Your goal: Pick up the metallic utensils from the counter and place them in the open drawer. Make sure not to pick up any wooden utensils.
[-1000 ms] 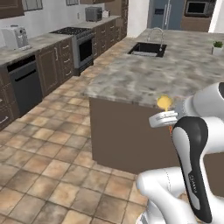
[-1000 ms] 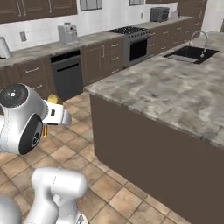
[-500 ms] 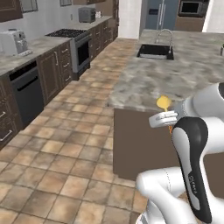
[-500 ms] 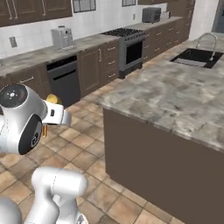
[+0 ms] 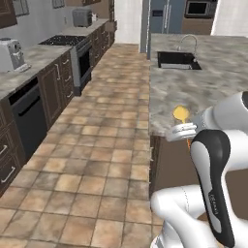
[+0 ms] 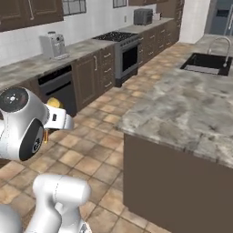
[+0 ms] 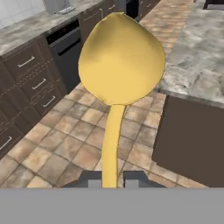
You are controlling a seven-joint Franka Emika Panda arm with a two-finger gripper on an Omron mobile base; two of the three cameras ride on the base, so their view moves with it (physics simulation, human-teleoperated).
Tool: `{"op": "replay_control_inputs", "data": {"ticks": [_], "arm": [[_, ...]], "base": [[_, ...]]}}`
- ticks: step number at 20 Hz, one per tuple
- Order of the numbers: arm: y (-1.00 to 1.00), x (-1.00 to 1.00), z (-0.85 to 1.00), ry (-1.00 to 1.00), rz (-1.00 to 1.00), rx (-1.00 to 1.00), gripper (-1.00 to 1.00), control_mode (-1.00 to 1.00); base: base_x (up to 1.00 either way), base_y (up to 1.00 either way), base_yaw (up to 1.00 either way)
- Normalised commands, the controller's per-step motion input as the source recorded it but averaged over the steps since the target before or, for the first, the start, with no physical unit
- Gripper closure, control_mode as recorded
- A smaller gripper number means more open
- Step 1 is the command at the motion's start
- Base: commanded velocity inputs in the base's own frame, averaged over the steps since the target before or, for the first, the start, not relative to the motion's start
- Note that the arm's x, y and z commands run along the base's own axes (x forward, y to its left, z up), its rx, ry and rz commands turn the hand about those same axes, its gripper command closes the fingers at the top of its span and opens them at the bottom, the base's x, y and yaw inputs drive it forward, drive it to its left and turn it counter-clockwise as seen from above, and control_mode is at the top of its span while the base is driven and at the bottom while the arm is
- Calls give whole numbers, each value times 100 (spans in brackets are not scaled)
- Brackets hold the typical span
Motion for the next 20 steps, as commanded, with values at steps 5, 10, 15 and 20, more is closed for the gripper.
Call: {"op": "replay_control_inputs", "data": {"ticks": [5, 10, 15, 20], "arm": [[0, 0, 0, 0, 0, 0, 100, 100], [0, 0, 0, 0, 0, 0, 100, 100], [0, 0, 0, 0, 0, 0, 100, 100], [0, 0, 0, 0, 0, 0, 100, 100]], "base": [[89, 100, -33], [71, 100, -35], [84, 100, -35], [100, 100, -30]]}}
